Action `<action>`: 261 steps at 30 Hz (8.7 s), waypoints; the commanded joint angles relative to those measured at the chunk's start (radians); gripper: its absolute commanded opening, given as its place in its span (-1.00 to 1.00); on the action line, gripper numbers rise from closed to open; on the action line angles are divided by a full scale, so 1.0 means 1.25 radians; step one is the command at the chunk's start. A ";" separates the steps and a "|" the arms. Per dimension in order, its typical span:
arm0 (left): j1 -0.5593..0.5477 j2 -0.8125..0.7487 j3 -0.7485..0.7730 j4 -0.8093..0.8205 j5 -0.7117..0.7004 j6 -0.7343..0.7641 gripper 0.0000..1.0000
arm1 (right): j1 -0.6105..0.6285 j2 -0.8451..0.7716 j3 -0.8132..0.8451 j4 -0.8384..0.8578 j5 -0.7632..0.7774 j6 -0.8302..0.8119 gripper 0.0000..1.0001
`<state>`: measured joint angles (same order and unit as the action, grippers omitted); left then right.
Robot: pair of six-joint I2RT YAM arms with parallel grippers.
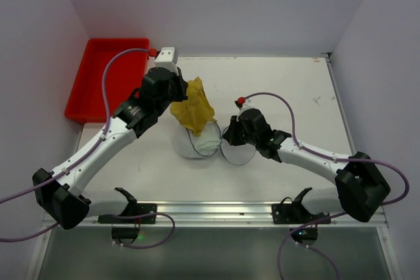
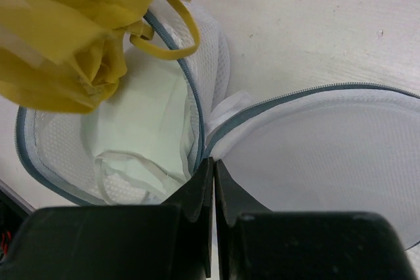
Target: Unzip the laundry bag and remove the bra
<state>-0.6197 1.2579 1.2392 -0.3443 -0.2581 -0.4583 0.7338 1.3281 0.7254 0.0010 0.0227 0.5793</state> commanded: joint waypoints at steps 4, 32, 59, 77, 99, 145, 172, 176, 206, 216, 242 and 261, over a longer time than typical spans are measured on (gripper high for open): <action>0.022 0.012 0.049 0.132 -0.222 0.065 -1.00 | -0.002 -0.040 0.011 0.003 -0.014 -0.012 -1.00; 0.540 0.414 0.532 0.024 -0.113 0.159 -1.00 | -0.002 -0.104 0.005 -0.028 -0.046 -0.063 -1.00; 0.672 0.806 0.706 0.082 0.059 -0.010 0.00 | -0.002 -0.002 0.019 -0.030 -0.088 -0.089 -1.00; 0.278 0.112 0.111 -0.116 0.219 -0.075 0.80 | -0.005 -0.040 0.103 -0.089 -0.059 -0.106 -1.00; -0.167 0.129 -0.105 -0.186 0.103 -0.149 0.84 | -0.005 -0.030 0.154 -0.104 -0.089 -0.067 -1.00; -0.087 -0.078 0.046 -0.073 0.230 -0.177 -1.00 | -0.029 0.030 0.100 -0.073 -0.032 -0.023 -1.00; 0.424 0.147 0.308 -0.174 -0.346 0.189 -1.00 | -0.065 -0.007 0.042 -0.083 -0.114 -0.001 -1.00; 0.525 0.291 0.316 -0.147 -0.379 0.186 -1.00 | -0.067 -0.013 0.021 -0.041 -0.173 0.004 -1.00; 0.428 0.236 0.246 -0.256 0.139 0.033 0.63 | -0.065 -0.017 0.118 -0.125 -0.141 -0.115 -1.00; 0.233 0.054 -0.164 -0.112 0.290 -0.108 0.59 | -0.068 -0.001 0.183 -0.207 -0.114 -0.133 -0.31; 0.188 0.175 -0.503 0.167 0.246 -0.190 -0.13 | -0.373 0.025 -0.066 -0.147 -0.166 0.143 0.71; 0.188 0.153 -0.515 0.140 0.240 -0.206 -0.46 | -0.376 0.073 -0.185 0.063 -0.352 0.289 0.70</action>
<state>-0.3820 1.4551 0.6239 -0.1104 0.0814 -0.7021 0.2615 1.4273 0.5289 0.0948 -0.3935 0.8963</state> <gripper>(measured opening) 0.275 0.848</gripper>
